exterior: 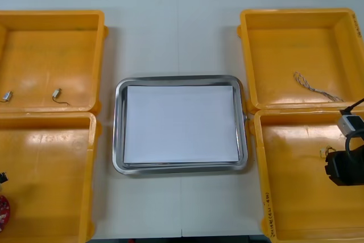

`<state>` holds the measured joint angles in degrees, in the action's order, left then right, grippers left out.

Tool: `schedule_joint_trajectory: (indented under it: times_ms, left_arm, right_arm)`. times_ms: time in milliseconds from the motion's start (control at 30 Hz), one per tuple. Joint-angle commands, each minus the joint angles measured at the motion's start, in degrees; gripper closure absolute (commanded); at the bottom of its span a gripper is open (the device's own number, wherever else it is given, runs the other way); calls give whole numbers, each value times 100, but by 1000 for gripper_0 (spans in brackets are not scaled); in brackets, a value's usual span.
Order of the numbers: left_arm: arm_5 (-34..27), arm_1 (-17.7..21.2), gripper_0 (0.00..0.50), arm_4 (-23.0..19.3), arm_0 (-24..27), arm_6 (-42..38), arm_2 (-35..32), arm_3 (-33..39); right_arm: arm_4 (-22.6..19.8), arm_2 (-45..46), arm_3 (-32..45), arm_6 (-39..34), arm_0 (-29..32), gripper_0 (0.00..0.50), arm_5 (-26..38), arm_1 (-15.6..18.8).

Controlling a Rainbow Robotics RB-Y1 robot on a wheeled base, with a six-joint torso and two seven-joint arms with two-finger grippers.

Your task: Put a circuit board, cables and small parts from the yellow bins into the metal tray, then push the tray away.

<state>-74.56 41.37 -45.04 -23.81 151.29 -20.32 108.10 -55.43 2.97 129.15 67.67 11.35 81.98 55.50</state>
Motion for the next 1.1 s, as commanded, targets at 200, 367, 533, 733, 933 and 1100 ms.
schedule_joint_trajectory:
  times_ms: [200,367,533,733,933,1100]
  left_arm:
    - [-24,-68,500,12,-10,371,-7,0]
    - [-32,-59,500,-5,26,371,2,0]
    - [-103,-59,500,-58,113,371,-7,53]
    - [-639,-59,500,-137,289,371,-200,317]
    - [-1395,-59,500,-163,483,371,-349,826]
    - [-1773,-77,500,-128,641,371,-332,1143]
  right_arm:
    - [410,90,735,-685,913,500,-271,330]
    - [814,-157,770,-755,1159,500,-684,304]
    - [1315,-561,761,-896,1106,500,-904,198]
    - [1895,-1158,743,-1318,816,500,-912,31]
    - [2546,-1906,735,-1757,473,500,-974,22]
    - [2704,-2160,717,-1784,315,500,-991,-13]
